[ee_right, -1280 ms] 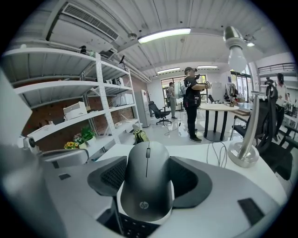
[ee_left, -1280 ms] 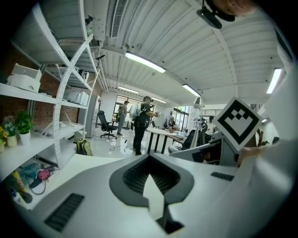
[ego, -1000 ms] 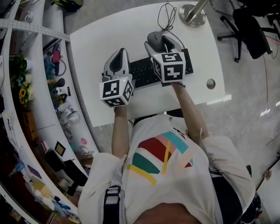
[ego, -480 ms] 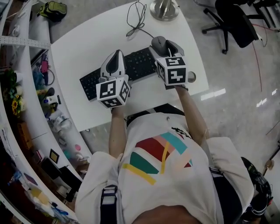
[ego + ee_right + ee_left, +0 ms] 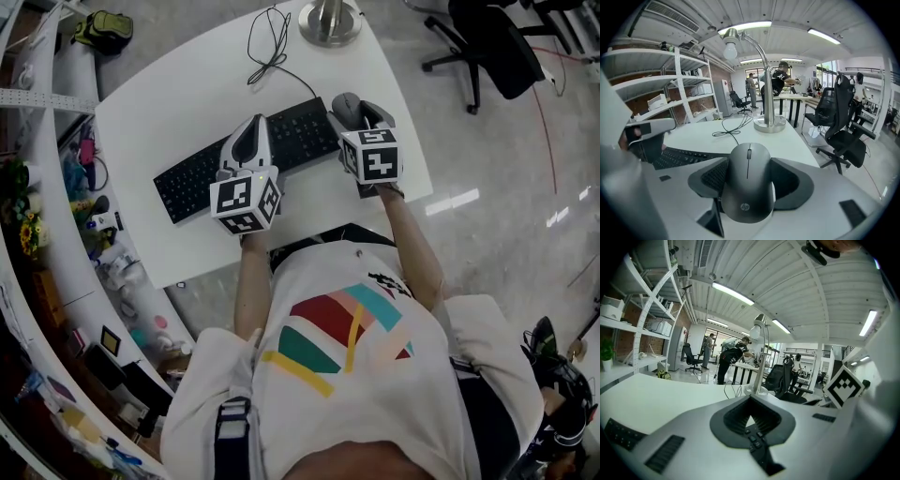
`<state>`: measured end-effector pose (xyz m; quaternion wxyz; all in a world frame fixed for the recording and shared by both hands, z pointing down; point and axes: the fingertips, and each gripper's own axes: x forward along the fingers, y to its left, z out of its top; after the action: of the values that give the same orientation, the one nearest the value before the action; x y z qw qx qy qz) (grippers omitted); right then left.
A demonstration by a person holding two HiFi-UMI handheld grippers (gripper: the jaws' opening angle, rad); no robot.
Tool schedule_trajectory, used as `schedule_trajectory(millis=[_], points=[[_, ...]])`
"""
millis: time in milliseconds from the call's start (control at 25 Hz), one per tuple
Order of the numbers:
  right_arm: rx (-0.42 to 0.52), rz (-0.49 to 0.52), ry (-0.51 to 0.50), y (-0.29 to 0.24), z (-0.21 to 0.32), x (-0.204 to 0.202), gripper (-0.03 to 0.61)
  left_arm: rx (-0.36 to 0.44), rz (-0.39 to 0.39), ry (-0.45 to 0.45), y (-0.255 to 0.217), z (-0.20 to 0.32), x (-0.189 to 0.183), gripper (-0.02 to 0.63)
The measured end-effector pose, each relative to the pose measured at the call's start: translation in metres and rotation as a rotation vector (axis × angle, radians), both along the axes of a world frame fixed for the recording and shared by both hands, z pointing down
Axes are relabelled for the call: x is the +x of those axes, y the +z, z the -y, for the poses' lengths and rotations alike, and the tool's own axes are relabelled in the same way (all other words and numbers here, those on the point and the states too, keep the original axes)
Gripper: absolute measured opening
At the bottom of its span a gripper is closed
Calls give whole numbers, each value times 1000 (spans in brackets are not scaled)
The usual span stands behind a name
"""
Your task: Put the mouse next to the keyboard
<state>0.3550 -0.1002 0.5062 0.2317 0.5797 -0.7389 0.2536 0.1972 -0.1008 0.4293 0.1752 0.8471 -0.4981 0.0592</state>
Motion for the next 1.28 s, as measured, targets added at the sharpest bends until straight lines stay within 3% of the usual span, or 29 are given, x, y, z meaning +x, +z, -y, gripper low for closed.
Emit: schedule_trajectory(millis=[440,640,920,1280], points=[[-75,-26,16,43,20,33,278,-87,11,-4,28,9,3,41],[-88,-16,13,52,25,38,278,-95,14,0,34,11,8,41],[-109,-85,-42,57,24,32,278,-107,0,-13,38,12,-1,41],[-107,-37,-21,53,28,35,278,-108,-8,-16,35,12,-8,41]])
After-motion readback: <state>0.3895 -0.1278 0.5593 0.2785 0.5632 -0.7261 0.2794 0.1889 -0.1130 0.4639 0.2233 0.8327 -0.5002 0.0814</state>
